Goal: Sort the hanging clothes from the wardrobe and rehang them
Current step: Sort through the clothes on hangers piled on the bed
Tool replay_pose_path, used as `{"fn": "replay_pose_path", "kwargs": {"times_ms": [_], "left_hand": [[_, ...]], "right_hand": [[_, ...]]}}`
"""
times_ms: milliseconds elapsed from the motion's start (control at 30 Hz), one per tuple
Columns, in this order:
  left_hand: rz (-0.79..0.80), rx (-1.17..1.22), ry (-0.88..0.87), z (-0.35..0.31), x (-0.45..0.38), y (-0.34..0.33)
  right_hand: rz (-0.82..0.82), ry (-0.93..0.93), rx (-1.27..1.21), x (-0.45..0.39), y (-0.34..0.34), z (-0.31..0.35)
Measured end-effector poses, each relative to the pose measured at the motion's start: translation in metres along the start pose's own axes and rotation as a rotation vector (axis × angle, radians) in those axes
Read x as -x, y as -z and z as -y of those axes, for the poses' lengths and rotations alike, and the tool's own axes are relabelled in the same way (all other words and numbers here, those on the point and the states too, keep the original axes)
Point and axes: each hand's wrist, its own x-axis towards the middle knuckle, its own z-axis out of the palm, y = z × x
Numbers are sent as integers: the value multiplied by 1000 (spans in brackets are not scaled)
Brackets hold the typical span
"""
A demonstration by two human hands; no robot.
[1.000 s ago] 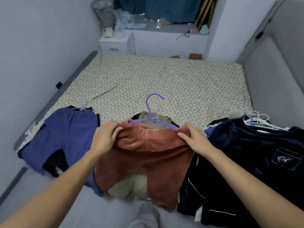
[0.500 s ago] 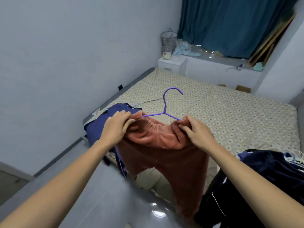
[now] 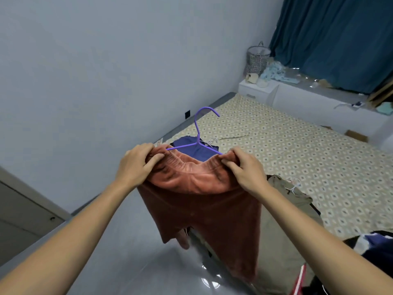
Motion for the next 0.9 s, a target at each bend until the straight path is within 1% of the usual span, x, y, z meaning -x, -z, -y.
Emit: {"fn": "replay_pose_path", "kwargs": {"times_ms": [200,333,500,767,900], "left_hand": [[-24,-19,26,84,-40,24],[11,-61,5,119,-71,16],[85,-104,-5,139,-114,-17],[166,-125,-11,167,-202,-60],[172,-127,-63,181,-253,-79]], "right_hand": [[20,-11,-59,-51,-62,43],[67,-54,-48,-79,-86,45],[121,-75,-39,-118,-104,18],[91,-143,-87,-209,-135,-28],[99,-201,-102,-238,-144,-51]]}}
